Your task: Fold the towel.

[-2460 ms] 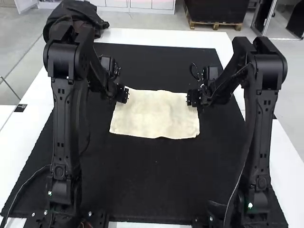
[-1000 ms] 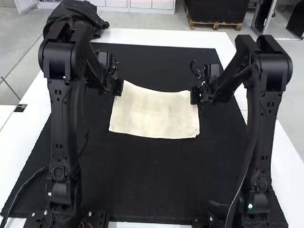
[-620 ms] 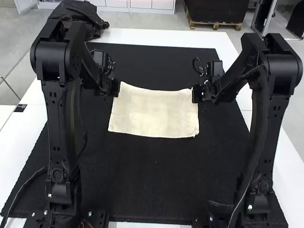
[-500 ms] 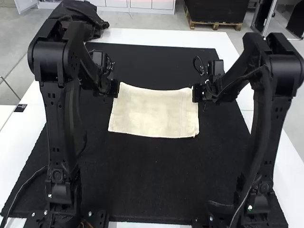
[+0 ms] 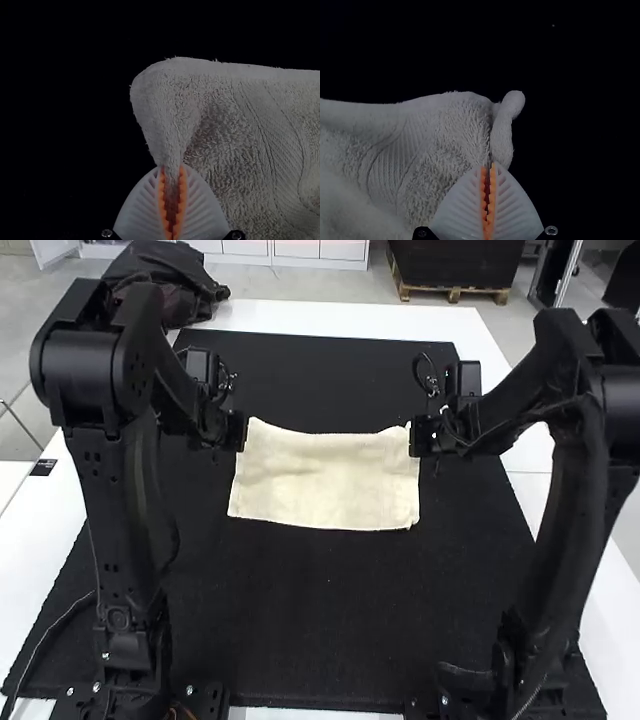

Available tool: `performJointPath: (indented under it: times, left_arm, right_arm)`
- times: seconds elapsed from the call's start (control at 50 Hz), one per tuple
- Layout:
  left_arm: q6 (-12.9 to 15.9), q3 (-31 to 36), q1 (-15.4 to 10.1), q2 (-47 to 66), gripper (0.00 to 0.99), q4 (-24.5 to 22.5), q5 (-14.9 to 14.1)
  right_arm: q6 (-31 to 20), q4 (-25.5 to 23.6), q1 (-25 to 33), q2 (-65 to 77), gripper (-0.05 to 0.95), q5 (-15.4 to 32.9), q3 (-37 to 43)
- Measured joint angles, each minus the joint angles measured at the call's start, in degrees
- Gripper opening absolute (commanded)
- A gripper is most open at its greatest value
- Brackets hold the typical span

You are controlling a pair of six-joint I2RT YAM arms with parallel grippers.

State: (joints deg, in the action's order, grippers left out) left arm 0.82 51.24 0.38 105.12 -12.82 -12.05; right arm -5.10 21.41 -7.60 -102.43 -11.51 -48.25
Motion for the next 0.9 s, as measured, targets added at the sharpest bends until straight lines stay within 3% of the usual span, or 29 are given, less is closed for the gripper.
performJointPath:
  times: [0.54,0.9]
  left_arm:
    - [1.70,-3.93,0.17,-5.73,0.021,3.37,-0.09]
    - [4.61,-7.82,3.78,-9.70,0.021,4.44,-2.89]
  right_arm:
    - [-0.04,-9.81,0.00,8.39,-0.02,-3.56,3.43]
    - [-0.33,-12.26,1.90,13.33,-0.02,-7.15,7.54]
